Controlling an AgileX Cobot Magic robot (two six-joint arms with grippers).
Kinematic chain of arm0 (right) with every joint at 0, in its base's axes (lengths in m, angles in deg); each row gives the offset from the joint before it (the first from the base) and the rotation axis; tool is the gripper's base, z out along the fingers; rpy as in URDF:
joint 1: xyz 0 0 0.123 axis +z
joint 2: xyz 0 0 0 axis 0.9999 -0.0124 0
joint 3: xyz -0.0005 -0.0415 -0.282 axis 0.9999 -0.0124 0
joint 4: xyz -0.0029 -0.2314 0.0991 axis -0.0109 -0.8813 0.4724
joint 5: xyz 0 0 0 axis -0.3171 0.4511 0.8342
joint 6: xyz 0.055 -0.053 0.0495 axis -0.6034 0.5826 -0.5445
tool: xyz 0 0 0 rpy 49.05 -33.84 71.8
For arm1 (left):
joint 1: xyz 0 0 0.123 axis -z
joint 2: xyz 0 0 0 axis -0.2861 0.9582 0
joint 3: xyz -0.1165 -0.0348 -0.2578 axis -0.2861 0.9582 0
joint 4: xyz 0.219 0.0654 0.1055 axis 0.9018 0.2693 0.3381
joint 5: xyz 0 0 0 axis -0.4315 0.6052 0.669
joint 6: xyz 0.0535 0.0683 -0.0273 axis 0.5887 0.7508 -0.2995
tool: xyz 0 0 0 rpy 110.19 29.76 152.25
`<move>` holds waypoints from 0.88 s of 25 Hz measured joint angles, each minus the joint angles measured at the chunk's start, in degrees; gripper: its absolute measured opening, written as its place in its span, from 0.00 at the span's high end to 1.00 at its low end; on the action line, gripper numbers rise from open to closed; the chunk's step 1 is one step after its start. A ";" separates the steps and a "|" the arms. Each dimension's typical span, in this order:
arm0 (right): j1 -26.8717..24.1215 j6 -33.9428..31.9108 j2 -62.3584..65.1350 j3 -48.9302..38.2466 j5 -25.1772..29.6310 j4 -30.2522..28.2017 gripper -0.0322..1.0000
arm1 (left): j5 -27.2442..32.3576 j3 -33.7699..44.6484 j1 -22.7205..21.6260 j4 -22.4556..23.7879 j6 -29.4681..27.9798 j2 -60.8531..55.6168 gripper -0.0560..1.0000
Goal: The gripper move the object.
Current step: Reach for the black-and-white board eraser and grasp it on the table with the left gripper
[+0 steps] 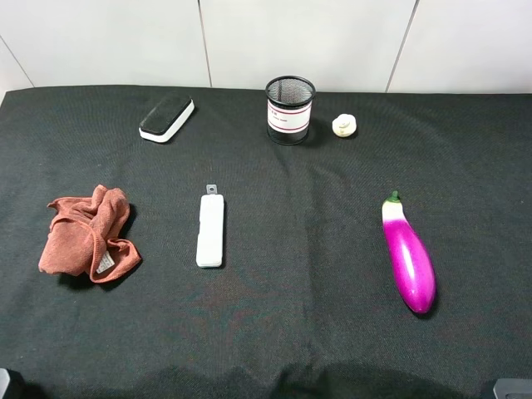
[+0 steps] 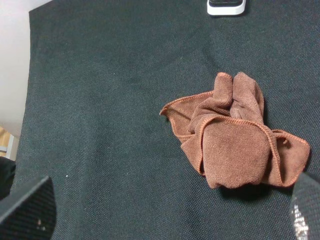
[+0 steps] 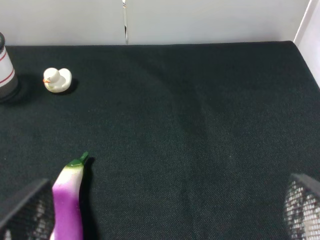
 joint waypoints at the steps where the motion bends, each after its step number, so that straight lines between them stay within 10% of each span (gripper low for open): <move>1: 0.00 0.00 0.00 0.00 0.00 0.00 0.30 | 0.00 0.00 0.00 0.00 0.00 0.00 0.01; 22: 0.00 0.00 0.00 0.00 0.00 0.00 0.30 | 0.00 0.00 0.00 0.00 0.00 0.00 0.01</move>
